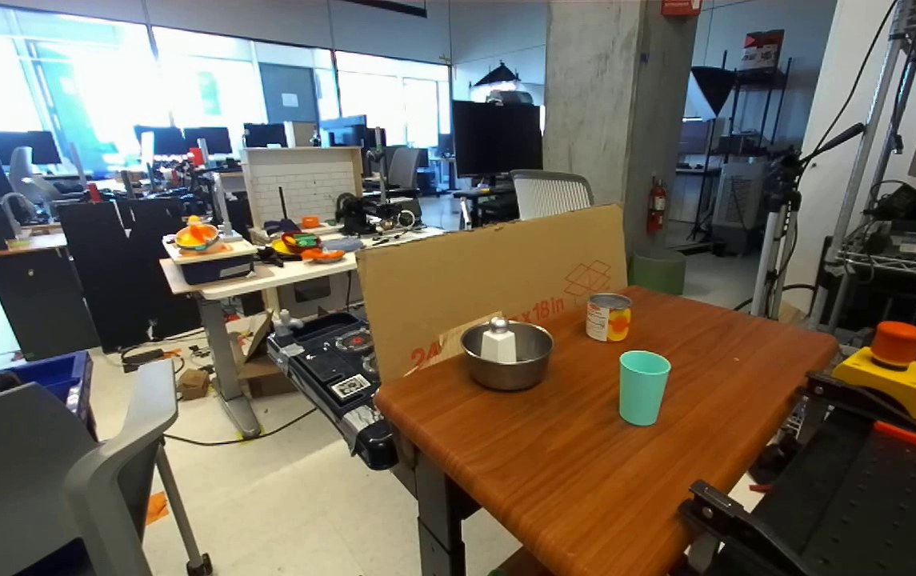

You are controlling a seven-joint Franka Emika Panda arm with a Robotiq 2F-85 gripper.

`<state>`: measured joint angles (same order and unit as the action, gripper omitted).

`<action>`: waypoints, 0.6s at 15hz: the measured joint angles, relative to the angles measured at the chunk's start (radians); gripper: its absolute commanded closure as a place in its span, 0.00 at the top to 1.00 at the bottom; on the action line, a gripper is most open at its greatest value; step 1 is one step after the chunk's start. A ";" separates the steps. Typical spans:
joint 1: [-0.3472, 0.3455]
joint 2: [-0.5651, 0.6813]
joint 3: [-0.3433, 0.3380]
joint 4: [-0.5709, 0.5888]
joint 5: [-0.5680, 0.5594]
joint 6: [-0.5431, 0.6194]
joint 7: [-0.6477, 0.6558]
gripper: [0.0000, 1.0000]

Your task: Remove the shaker from the bowl and put it on the table

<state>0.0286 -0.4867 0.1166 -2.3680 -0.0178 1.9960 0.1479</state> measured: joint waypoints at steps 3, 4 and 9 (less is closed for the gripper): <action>0.001 0.167 0.008 0.091 -0.017 0.010 0.000 1.00; 0.003 0.220 0.010 0.121 -0.024 0.013 -0.002 1.00; 0.025 0.476 0.011 0.243 -0.033 0.087 -0.004 1.00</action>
<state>0.0531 -0.0110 0.1272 -2.1249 -0.0511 2.0834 0.1436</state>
